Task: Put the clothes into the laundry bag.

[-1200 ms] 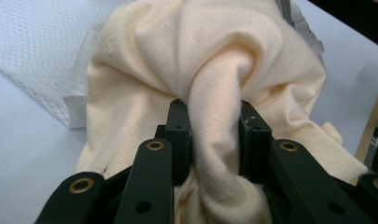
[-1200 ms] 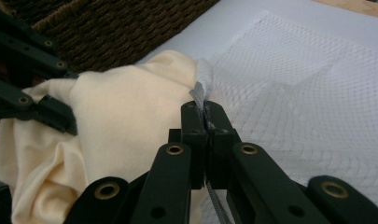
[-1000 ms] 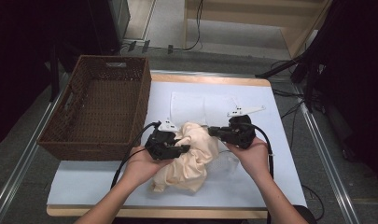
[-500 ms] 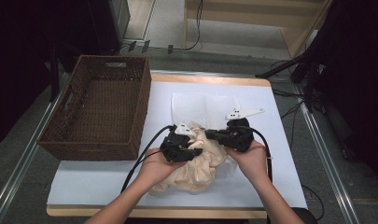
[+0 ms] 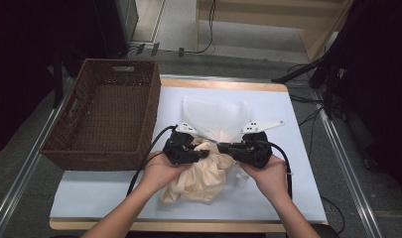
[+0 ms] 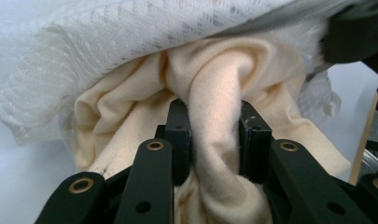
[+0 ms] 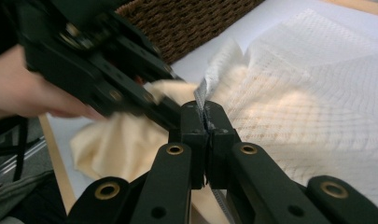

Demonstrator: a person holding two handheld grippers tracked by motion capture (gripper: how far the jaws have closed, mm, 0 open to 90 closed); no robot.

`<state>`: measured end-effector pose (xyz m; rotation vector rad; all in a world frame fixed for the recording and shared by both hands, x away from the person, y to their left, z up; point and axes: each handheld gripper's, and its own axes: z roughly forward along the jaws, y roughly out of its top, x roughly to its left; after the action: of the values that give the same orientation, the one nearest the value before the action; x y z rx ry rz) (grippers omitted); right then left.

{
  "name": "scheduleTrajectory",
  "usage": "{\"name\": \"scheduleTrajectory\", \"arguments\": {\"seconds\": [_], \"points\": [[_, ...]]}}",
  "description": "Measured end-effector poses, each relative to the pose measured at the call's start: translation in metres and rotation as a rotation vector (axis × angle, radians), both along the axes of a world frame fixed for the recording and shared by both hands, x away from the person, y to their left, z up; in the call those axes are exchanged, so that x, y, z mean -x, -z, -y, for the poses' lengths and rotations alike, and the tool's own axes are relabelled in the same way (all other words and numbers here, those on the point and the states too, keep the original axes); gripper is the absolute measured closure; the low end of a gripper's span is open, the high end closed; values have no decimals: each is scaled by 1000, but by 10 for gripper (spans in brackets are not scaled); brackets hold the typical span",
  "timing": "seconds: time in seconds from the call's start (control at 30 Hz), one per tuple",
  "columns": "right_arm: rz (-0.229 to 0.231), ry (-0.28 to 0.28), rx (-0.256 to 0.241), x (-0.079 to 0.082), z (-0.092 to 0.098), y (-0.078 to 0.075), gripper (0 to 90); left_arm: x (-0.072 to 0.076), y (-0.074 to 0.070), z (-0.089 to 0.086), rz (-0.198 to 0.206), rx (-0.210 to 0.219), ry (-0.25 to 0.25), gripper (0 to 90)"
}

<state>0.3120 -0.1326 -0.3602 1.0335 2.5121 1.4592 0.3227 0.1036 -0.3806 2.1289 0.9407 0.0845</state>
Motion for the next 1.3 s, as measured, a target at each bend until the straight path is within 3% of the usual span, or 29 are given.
{"name": "scheduleTrajectory", "arguments": {"seconds": [0.1,0.3,0.53,0.7,0.73,0.83,1.0,1.1,1.3], "points": [[-6,4,-9,-2,-1,2,897,0,-2,0,16,-14,-8,716],[-28,10,29,-9,-7,12,898,-13,18,15,-17,-22,-30,716],[-33,-8,25,-8,-11,13,898,-23,31,30,-23,-24,-51,714],[-35,-22,11,-5,-11,11,899,-33,36,32,-15,-16,-67,711],[-36,-31,-8,-4,-9,10,899,-35,37,32,-19,-19,-62,709],[-26,-19,2,-3,-7,9,898,-38,39,28,-26,-8,-36,696],[-32,9,21,-9,-2,16,897,-35,36,23,-42,4,29,529],[-36,21,26,-11,1,18,896,-32,32,20,-24,19,60,390],[-40,37,40,-15,5,22,895,-22,13,8,0,50,76,304]]}}
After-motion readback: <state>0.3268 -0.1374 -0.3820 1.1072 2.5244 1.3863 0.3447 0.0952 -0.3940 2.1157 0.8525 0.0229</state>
